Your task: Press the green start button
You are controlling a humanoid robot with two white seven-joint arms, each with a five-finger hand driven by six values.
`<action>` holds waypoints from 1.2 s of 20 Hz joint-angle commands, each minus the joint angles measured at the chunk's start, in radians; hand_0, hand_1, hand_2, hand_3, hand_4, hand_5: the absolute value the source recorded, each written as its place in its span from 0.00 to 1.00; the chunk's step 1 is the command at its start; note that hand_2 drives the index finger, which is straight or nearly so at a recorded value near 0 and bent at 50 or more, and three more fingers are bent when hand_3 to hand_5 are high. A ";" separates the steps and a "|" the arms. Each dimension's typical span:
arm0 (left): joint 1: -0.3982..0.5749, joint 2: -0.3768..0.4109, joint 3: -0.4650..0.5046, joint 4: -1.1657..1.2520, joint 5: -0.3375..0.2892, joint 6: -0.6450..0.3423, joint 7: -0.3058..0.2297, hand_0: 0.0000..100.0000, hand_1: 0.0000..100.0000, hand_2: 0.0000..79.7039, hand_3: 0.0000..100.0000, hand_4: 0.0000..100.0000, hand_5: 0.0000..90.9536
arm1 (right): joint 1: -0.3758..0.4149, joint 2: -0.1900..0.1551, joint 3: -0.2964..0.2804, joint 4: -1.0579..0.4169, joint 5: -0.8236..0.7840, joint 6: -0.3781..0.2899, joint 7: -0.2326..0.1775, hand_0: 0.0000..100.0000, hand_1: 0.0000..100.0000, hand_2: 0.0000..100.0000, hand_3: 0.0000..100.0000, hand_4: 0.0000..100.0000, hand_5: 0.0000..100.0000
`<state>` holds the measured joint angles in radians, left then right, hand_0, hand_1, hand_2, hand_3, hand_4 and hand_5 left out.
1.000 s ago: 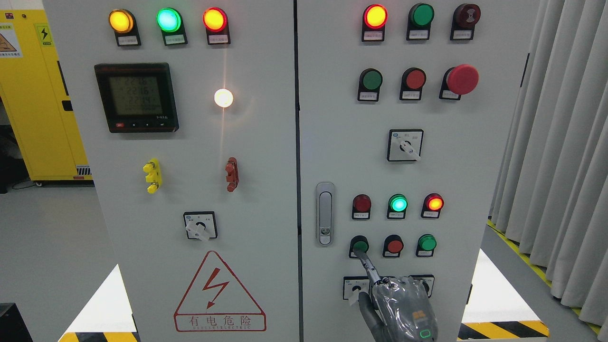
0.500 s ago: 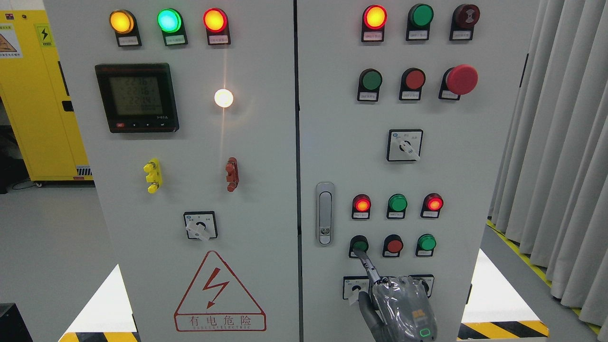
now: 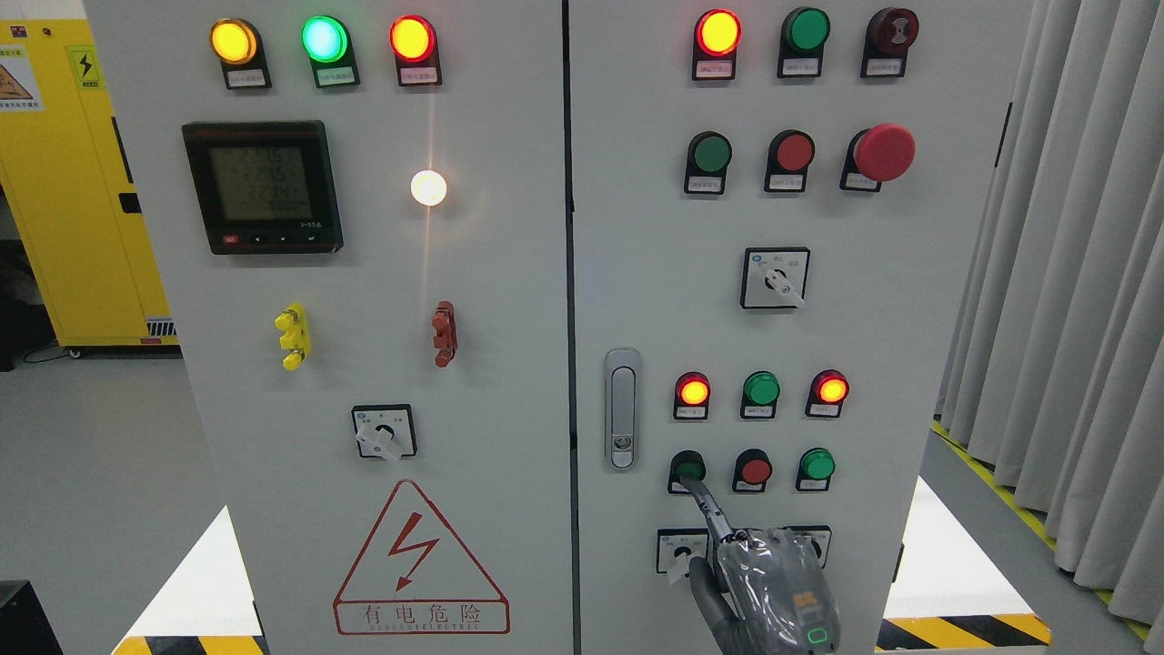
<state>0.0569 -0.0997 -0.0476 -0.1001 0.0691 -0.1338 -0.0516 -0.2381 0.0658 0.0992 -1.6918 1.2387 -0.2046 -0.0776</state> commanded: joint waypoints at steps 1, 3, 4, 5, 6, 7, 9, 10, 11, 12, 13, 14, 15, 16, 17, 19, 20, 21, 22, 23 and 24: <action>0.000 0.000 0.000 0.000 0.000 0.000 -0.001 0.12 0.56 0.00 0.00 0.00 0.00 | 0.002 0.000 -0.009 -0.016 -0.007 0.001 -0.007 0.76 0.98 0.00 0.90 0.98 1.00; 0.000 0.000 0.000 0.000 0.000 0.000 -0.001 0.12 0.56 0.00 0.00 0.00 0.00 | 0.002 0.000 -0.007 -0.014 -0.007 0.001 -0.007 0.75 0.98 0.00 0.90 0.98 0.99; 0.000 0.000 0.000 -0.001 0.000 0.000 -0.001 0.12 0.56 0.00 0.00 0.00 0.00 | 0.002 0.000 -0.007 -0.012 -0.007 0.001 -0.007 0.75 0.98 0.00 0.90 0.98 0.99; 0.000 0.000 0.000 -0.001 0.000 0.000 -0.001 0.12 0.56 0.00 0.00 0.00 0.00 | 0.002 0.000 -0.007 -0.011 -0.007 0.001 -0.007 0.75 0.98 0.00 0.90 0.98 0.99; 0.000 0.000 0.000 0.000 0.000 0.000 -0.001 0.12 0.56 0.00 0.00 0.00 0.00 | 0.002 0.000 -0.007 -0.009 -0.007 0.001 -0.007 0.75 0.98 0.00 0.90 0.98 0.99; 0.000 0.000 0.000 0.000 0.000 0.000 -0.001 0.12 0.56 0.00 0.00 0.00 0.00 | 0.002 0.000 -0.007 -0.008 -0.007 0.001 -0.007 0.75 0.98 0.00 0.90 0.98 0.99; 0.000 0.000 0.000 0.000 0.000 0.000 -0.001 0.12 0.56 0.00 0.00 0.00 0.00 | 0.002 0.000 -0.007 -0.008 -0.007 0.001 -0.007 0.75 0.98 0.00 0.90 0.98 0.99; 0.000 0.000 0.000 0.000 0.000 0.000 -0.001 0.12 0.56 0.00 0.00 0.00 0.00 | 0.002 0.000 -0.007 -0.006 -0.007 0.001 -0.007 0.75 0.98 0.00 0.90 0.98 0.99; 0.000 0.000 0.000 0.000 0.000 0.000 -0.001 0.12 0.56 0.00 0.00 0.00 0.00 | 0.002 0.000 -0.007 -0.006 -0.007 0.001 -0.007 0.75 0.98 0.00 0.90 0.98 0.99; 0.000 0.000 0.000 0.000 0.000 0.000 -0.001 0.12 0.56 0.00 0.00 0.00 0.00 | 0.003 0.000 -0.006 -0.005 -0.007 0.001 -0.007 0.75 0.98 0.00 0.90 0.98 0.99; 0.000 0.000 0.000 0.000 0.000 0.000 -0.001 0.12 0.56 0.00 0.00 0.00 0.00 | 0.005 0.000 -0.006 -0.006 -0.007 0.001 -0.008 0.75 0.98 0.00 0.90 0.98 0.99; 0.000 0.000 0.000 0.000 0.000 0.000 -0.001 0.12 0.56 0.00 0.00 0.00 0.00 | 0.006 0.000 -0.006 -0.009 -0.008 -0.001 -0.010 0.75 0.98 0.00 0.90 0.98 0.99; 0.000 0.000 0.000 0.000 0.000 0.000 -0.001 0.12 0.56 0.00 0.00 0.00 0.00 | 0.008 0.000 -0.006 -0.012 -0.008 -0.002 -0.011 0.75 0.98 0.00 0.90 0.98 0.99; 0.000 0.000 0.000 -0.001 0.000 0.000 -0.001 0.12 0.56 0.00 0.00 0.00 0.00 | 0.010 0.000 -0.004 -0.017 -0.018 -0.003 -0.013 0.75 0.98 0.00 0.90 0.98 0.99; 0.000 0.000 0.000 0.000 0.000 0.000 -0.001 0.12 0.56 0.00 0.00 0.00 0.00 | 0.011 0.000 -0.003 -0.028 -0.028 -0.003 -0.013 0.75 0.98 0.00 0.90 0.98 0.99; 0.000 0.000 0.000 -0.001 0.000 0.000 -0.001 0.12 0.56 0.00 0.00 0.00 0.00 | 0.013 0.000 0.002 -0.040 -0.042 -0.003 -0.014 0.76 0.98 0.00 0.90 0.98 0.99; 0.000 0.000 0.000 0.000 0.000 0.000 -0.001 0.12 0.56 0.00 0.00 0.00 0.00 | 0.014 0.000 0.004 -0.049 -0.042 -0.004 -0.016 0.77 0.98 0.00 0.90 0.98 0.99; 0.000 0.000 0.000 0.000 0.000 0.000 -0.001 0.12 0.56 0.00 0.00 0.00 0.00 | 0.016 0.000 0.005 -0.060 -0.045 -0.006 -0.017 0.77 0.98 0.00 0.90 0.98 0.99; 0.000 0.000 0.000 0.000 0.000 0.000 -0.001 0.12 0.56 0.00 0.00 0.00 0.00 | 0.017 0.000 0.005 -0.068 -0.056 -0.009 -0.021 0.77 0.98 0.00 0.90 0.98 0.99; 0.000 0.000 0.000 0.000 0.000 0.000 -0.001 0.12 0.56 0.00 0.00 0.00 0.00 | 0.019 0.000 0.007 -0.080 -0.068 -0.009 -0.021 0.78 0.98 0.00 0.90 0.97 0.99; 0.000 0.000 0.000 -0.001 0.000 0.000 -0.001 0.12 0.56 0.00 0.00 0.00 0.00 | 0.025 0.000 0.007 -0.089 -0.087 -0.010 -0.027 0.78 0.97 0.00 0.90 0.97 0.99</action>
<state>0.0569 -0.0997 -0.0476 -0.1001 0.0691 -0.1338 -0.0516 -0.2243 0.0659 0.0978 -1.7244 1.1947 -0.2094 -0.0958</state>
